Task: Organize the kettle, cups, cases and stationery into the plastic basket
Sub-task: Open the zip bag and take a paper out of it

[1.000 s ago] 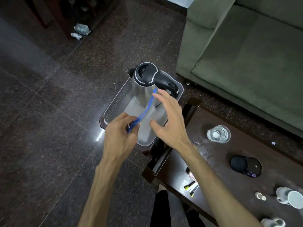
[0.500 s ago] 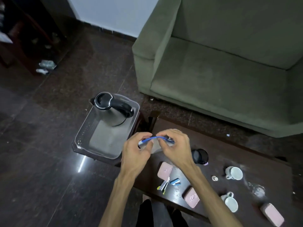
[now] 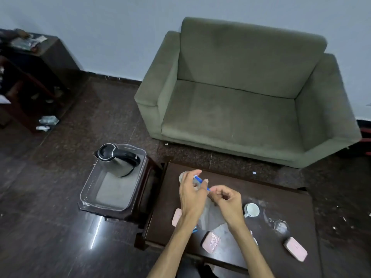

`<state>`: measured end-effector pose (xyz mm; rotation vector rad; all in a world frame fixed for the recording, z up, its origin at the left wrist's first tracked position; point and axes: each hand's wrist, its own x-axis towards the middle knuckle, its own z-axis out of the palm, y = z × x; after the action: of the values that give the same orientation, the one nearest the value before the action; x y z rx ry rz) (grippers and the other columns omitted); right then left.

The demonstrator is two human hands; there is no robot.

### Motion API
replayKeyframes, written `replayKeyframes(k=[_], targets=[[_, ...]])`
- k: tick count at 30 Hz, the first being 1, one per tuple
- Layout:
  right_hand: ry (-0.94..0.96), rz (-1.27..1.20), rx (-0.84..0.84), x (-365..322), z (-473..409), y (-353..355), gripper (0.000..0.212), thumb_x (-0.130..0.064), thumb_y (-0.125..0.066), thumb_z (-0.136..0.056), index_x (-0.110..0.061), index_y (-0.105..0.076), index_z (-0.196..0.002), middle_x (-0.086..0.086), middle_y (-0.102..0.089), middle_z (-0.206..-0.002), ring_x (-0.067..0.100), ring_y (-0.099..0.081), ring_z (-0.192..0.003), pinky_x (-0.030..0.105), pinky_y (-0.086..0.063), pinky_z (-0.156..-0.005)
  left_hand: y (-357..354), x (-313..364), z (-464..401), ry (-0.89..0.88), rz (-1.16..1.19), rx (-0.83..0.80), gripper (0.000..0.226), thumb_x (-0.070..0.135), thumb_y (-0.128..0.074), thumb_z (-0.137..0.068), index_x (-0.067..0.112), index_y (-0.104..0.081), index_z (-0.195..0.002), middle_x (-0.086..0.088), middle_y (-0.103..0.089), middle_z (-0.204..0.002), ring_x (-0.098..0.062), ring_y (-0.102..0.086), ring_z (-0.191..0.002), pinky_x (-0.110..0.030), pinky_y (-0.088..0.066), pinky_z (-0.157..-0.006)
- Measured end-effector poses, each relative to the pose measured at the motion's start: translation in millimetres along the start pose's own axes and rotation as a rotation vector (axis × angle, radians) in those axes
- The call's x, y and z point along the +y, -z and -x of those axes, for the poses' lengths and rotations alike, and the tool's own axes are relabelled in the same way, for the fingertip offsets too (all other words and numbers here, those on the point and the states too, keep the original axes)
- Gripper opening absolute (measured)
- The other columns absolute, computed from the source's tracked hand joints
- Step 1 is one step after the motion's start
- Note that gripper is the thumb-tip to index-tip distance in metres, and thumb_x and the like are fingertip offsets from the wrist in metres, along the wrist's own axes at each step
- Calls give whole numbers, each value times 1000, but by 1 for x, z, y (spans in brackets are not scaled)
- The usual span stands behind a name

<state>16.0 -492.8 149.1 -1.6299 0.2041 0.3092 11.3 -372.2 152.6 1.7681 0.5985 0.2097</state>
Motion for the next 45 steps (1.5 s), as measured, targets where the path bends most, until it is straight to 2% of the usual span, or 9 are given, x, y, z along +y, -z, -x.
replayKeyframes(k=[5,9,16,23,28,35,40,43,45], targets=[[-64,-106,9,-14,33,47,12,0,-74,-92,-6,-79,-83,13,-72,-78,20,-58,-73,34,-46,-69,-23,34,26,-100,8,-104,34,3,-63,-94,31,-70,-111,14,-72,-106,5,-65,-102,-5,-46,-77],[-94,-118,-4,-28,54,83,12,-6,-73,-94,-12,-83,-89,15,-79,-87,20,-69,-79,34,-55,-76,-39,61,41,-107,63,-216,35,-1,-62,-93,22,-73,-116,8,-76,-104,-4,-71,-96,-17,-55,-81],[-189,-263,90,-62,57,112,8,0,-77,-87,-3,-83,-84,12,-73,-75,12,-59,-59,18,-50,-54,-66,99,59,-53,171,-242,39,-7,-72,-85,10,-70,-119,1,-67,-117,-11,-68,-107,-21,-58,-85],[-249,-462,130,-86,41,108,5,-4,-78,-84,-2,-83,-87,15,-76,-80,19,-66,-69,28,-54,-70,-73,106,43,123,184,-251,4,15,-80,-88,12,-77,-86,-9,-78,-83,-18,-71,-78,-45,-59,-81],[-184,-489,197,-96,32,103,16,5,-64,-96,-1,-76,-86,10,-65,-67,11,-56,-52,19,-52,-53,-72,117,32,137,235,-346,5,6,-74,-91,10,-78,-91,-12,-80,-87,-16,-73,-77,-32,-61,-72],[-89,-370,340,-112,20,111,17,9,-55,-97,-1,-68,-91,11,-65,-62,15,-54,-46,22,-49,-45,-70,124,27,125,155,-414,13,-4,-73,-82,7,-78,-87,-5,-74,-76,-17,-65,-66,-26,-56,-62],[68,61,609,-102,21,119,11,-10,-68,-94,-20,-70,-89,15,-67,-62,17,-58,-52,32,-51,-58,-74,126,22,85,146,-367,15,2,-72,-79,16,-78,-78,-7,-74,-71,-16,-66,-65,-31,-56,-66],[-8,-39,460,-102,21,121,7,-14,-68,-98,-14,-71,-104,17,-64,-61,19,-56,-50,30,-49,-54,-78,126,23,76,185,-425,12,5,-69,-82,13,-78,-80,-14,-77,-77,-12,-66,-63,-26,-55,-61],[-122,-267,325,-106,22,119,23,-23,-58,-104,-6,-72,-110,14,-65,-61,20,-57,-47,27,-48,-46,-82,123,23,103,198,-436,12,5,-67,-87,11,-76,-82,-16,-77,-84,-12,-67,-68,-27,-55,-64]])
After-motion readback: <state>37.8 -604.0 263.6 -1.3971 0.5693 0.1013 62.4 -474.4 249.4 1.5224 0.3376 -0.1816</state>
